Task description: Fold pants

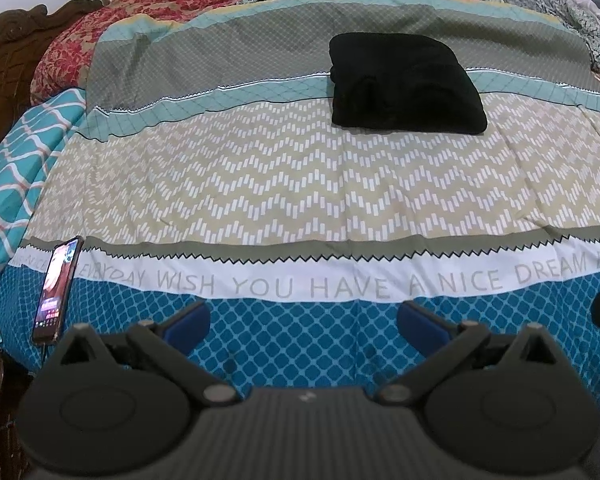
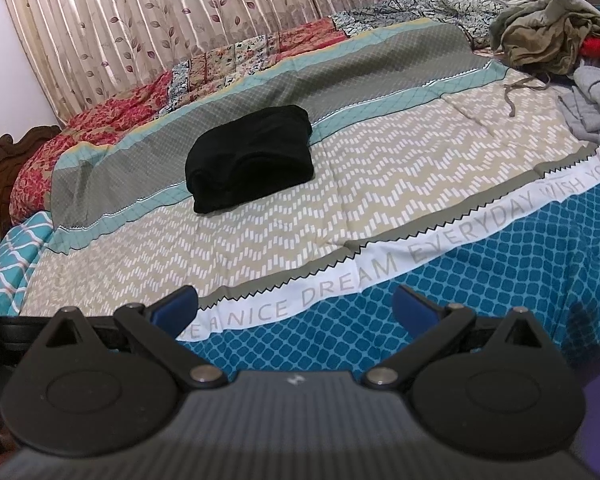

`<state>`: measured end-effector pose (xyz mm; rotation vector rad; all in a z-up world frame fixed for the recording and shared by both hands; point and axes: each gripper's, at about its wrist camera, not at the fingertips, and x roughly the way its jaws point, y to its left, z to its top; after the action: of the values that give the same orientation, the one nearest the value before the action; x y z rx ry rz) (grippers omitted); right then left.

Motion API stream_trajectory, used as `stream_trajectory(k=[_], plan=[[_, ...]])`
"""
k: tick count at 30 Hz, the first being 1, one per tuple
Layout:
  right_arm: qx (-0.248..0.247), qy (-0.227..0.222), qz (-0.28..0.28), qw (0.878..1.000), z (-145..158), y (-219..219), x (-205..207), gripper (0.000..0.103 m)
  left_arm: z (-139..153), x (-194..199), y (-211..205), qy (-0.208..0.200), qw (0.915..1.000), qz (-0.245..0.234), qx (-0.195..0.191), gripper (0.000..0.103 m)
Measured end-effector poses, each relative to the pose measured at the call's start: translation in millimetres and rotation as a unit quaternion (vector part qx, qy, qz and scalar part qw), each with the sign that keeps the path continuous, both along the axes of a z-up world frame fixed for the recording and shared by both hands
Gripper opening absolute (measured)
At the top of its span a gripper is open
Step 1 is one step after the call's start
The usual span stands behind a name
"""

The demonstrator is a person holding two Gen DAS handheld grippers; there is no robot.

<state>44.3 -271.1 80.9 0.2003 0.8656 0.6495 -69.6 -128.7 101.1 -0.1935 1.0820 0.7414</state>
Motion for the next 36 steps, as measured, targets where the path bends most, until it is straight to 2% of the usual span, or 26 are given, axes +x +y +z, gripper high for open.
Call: stream_trajectory(k=[36], plan=[[0.008,-0.007,-0.015,1.000,1.7,-6.9,-0.2,0.103,-8.3,-3.1,-1.3,0.014,0.9998,0.000,-0.011,0.103]])
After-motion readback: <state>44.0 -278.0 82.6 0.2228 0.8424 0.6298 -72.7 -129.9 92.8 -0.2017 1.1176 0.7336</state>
